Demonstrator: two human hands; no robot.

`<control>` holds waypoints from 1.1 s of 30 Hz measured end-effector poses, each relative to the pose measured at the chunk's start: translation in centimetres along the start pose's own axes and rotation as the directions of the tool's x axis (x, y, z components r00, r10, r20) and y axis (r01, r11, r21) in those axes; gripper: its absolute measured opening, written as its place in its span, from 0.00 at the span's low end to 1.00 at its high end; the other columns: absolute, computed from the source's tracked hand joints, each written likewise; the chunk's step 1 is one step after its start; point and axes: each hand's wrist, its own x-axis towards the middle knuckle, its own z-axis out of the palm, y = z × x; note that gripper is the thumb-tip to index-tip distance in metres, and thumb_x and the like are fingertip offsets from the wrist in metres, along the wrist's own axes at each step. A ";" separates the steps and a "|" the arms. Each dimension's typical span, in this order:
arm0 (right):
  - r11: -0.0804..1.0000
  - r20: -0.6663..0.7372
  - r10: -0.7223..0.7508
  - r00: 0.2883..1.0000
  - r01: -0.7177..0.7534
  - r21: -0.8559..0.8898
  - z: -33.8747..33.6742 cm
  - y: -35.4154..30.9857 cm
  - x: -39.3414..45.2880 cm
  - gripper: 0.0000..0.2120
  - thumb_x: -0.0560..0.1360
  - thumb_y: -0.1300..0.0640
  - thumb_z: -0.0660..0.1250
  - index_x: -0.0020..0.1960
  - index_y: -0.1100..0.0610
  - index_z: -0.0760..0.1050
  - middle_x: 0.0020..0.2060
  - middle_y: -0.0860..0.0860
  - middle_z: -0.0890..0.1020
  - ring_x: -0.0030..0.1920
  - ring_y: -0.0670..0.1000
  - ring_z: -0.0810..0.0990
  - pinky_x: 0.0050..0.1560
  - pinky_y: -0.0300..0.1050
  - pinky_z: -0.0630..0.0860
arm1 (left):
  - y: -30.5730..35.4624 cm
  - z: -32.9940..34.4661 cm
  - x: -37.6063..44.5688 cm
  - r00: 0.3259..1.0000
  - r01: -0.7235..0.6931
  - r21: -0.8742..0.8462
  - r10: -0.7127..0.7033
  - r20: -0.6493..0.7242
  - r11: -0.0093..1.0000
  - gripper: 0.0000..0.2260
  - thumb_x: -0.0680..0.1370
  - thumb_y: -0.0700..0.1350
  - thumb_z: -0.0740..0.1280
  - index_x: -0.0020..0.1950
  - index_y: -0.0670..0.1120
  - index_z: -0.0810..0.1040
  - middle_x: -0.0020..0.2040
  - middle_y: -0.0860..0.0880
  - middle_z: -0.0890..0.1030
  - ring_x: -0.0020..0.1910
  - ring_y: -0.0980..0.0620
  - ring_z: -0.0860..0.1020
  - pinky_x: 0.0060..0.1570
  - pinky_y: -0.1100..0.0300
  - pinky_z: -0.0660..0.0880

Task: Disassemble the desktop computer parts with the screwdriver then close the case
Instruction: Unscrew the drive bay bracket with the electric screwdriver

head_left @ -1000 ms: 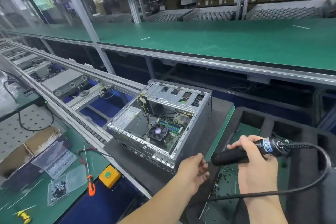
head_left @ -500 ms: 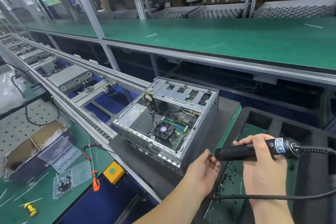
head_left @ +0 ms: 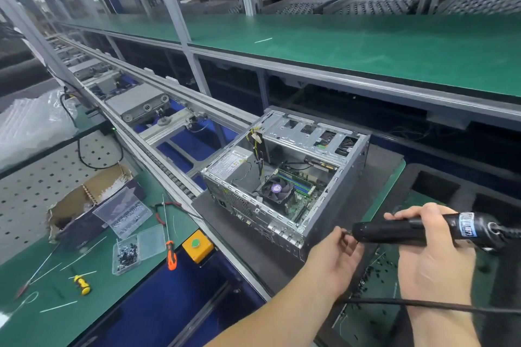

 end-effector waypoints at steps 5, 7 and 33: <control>1.000 0.000 -0.015 1.000 0.015 0.004 0.0 0.1 0.0 0.04 0.73 0.55 0.72 0.41 0.47 0.79 0.34 0.50 0.82 0.40 0.52 0.83 0.59 0.65 0.79 | -0.4 0.5 0.2 1.000 0.004 0.004 -0.004 -0.027 1.000 0.10 0.83 0.41 0.66 0.44 0.38 0.78 0.31 0.45 0.77 0.26 0.52 0.77 0.28 0.59 0.79; 1.000 0.002 -0.024 1.000 0.024 0.002 -0.1 0.0 0.1 0.04 0.74 0.55 0.72 0.41 0.47 0.80 0.34 0.50 0.82 0.40 0.52 0.83 0.60 0.65 0.79 | -0.4 0.7 0.1 0.999 0.006 0.022 -0.005 -0.039 1.000 0.10 0.83 0.42 0.66 0.43 0.39 0.78 0.31 0.46 0.78 0.26 0.52 0.77 0.28 0.60 0.78; 0.969 0.002 0.110 0.994 -0.106 -0.221 -3.8 0.9 2.1 0.11 0.75 0.59 0.77 0.37 0.50 0.79 0.33 0.50 0.80 0.37 0.51 0.79 0.55 0.56 0.76 | -1.0 -1.2 2.4 0.966 -0.156 0.980 0.226 0.126 0.120 0.05 0.79 0.44 0.64 0.43 0.48 0.77 0.34 0.47 0.79 0.30 0.48 0.78 0.35 0.48 0.83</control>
